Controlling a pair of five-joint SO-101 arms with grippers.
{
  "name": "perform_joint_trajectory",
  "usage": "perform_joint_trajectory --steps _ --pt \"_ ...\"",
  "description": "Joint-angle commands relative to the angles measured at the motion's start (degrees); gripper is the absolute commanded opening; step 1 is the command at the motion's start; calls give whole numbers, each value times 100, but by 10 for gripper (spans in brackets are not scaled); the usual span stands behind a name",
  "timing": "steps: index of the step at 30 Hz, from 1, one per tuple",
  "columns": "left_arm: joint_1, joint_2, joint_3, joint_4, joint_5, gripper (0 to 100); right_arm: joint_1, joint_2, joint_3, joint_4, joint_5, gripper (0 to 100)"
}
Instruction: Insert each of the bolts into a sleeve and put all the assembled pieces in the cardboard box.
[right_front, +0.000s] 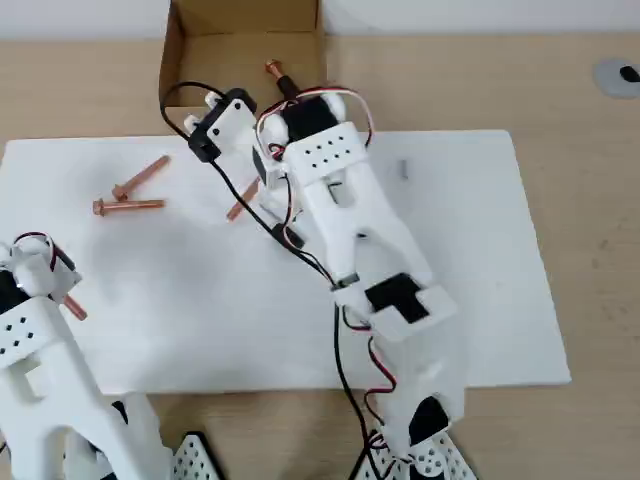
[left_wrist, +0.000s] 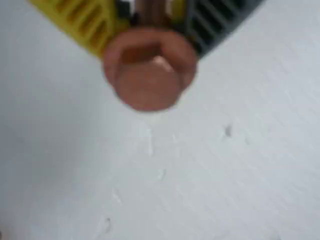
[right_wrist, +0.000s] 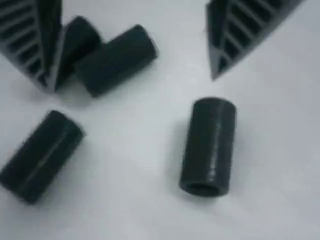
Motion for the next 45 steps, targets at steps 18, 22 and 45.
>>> perform_joint_trajectory --steps 18,22,45 --pt "62 -215 -44 404 273 7 -505 365 -312 378 -352 217" --pt "62 -207 -35 413 255 7 -488 488 -321 343 -818 215" --pt "35 -215 -35 466 229 8 -479 1156 -646 299 -1442 214"
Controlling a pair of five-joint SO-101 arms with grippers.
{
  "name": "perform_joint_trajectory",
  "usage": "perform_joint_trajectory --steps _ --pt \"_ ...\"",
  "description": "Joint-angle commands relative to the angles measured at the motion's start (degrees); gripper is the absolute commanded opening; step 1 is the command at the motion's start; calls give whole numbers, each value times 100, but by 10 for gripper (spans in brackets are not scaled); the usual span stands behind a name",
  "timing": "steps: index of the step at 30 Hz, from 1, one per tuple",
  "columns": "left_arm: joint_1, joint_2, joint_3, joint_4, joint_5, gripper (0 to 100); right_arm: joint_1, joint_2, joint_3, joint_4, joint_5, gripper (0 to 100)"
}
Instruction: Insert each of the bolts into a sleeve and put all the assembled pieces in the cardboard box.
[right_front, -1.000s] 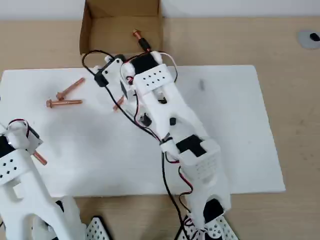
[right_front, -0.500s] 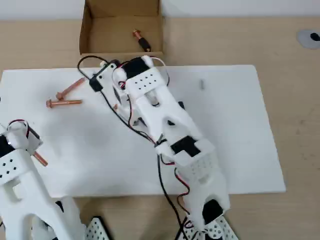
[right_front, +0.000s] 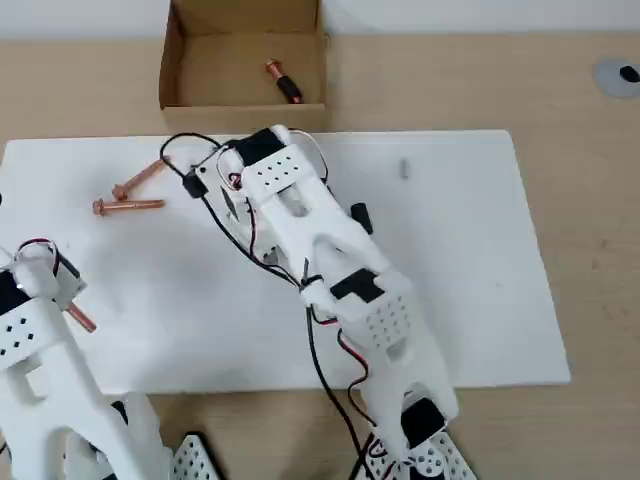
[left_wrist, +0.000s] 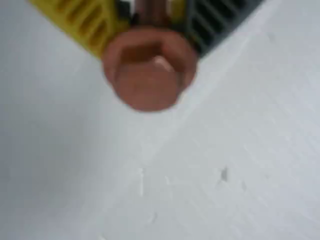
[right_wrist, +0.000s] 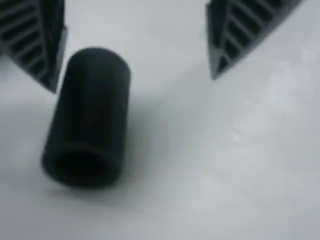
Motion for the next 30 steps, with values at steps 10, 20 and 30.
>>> perform_joint_trajectory --steps 10,20,30 --pt "26 -198 229 -18 -88 9 242 -66 -330 123 -132 214" --pt "18 -198 211 -18 -88 9 251 -66 -347 70 -202 214" --pt "18 -198 211 -18 -88 9 277 -31 -321 -264 -202 214"
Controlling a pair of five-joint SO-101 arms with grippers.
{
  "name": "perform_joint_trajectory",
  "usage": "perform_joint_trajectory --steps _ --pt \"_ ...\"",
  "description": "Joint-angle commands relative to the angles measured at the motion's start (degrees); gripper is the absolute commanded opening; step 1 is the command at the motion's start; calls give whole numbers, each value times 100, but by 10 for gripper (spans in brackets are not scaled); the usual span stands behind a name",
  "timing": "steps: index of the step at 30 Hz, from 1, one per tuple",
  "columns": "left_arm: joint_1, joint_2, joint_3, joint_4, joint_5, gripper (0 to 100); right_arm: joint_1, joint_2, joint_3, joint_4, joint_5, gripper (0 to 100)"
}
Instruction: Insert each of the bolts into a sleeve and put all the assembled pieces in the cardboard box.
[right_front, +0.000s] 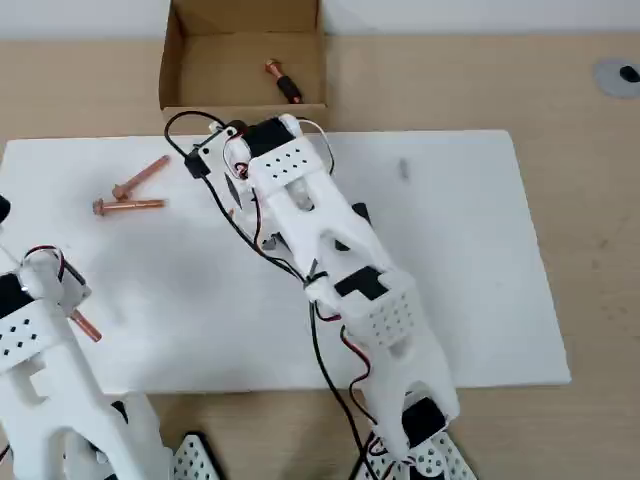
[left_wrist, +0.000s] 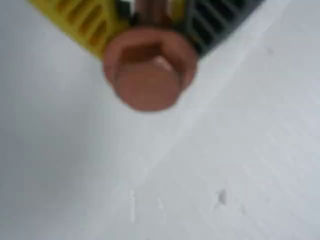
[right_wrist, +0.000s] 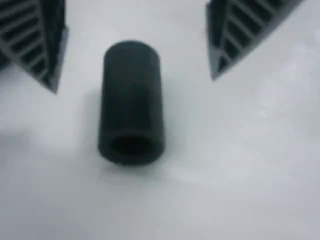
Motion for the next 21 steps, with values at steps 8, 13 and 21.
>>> perform_joint_trajectory --steps 8,13,21 --pt "18 -171 -97 -18 -35 9 119 136 40 -167 -18 214" --pt "18 -171 -97 -18 -35 9 127 497 -13 18 -9 214" --pt "18 -171 -97 -18 -35 9 127 646 -13 18 0 214"
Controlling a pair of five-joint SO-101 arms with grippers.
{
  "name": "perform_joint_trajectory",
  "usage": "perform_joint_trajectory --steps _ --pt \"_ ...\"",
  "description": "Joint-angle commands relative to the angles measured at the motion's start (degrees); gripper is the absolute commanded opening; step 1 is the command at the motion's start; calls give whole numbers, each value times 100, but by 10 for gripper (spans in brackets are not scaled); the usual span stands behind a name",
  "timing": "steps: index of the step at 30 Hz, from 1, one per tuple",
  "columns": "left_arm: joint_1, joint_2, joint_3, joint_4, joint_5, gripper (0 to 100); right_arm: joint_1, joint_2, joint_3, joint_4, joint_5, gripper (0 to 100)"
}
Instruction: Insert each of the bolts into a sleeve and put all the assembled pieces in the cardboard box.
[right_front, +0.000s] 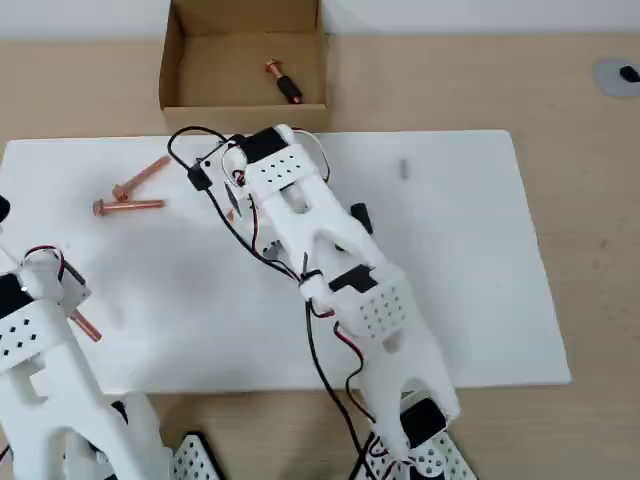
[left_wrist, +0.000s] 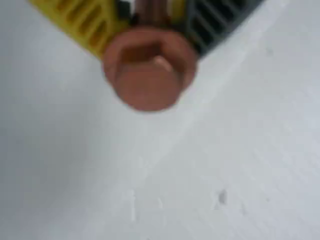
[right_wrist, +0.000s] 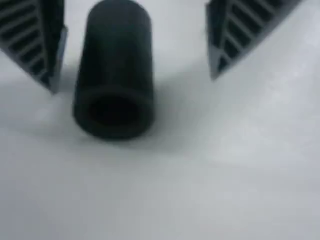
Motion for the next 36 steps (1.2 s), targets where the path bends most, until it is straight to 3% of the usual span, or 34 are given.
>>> perform_joint_trajectory --steps 1,9,14,25,30,36 --pt "18 -171 -97 -18 -35 9 127 48 -4 62 0 214" --pt "18 -171 -97 18 -35 9 127 48 48 308 475 196" --pt "18 -171 -97 18 -35 9 198 48 48 308 448 5" --pt "53 -171 -97 -9 -35 9 215 -127 -136 308 466 9" --pt "62 -171 -105 -26 -193 9 224 -1314 -655 316 431 9" --pt "62 -180 -352 -185 -510 9 -40 -4338 -1411 316 237 9"
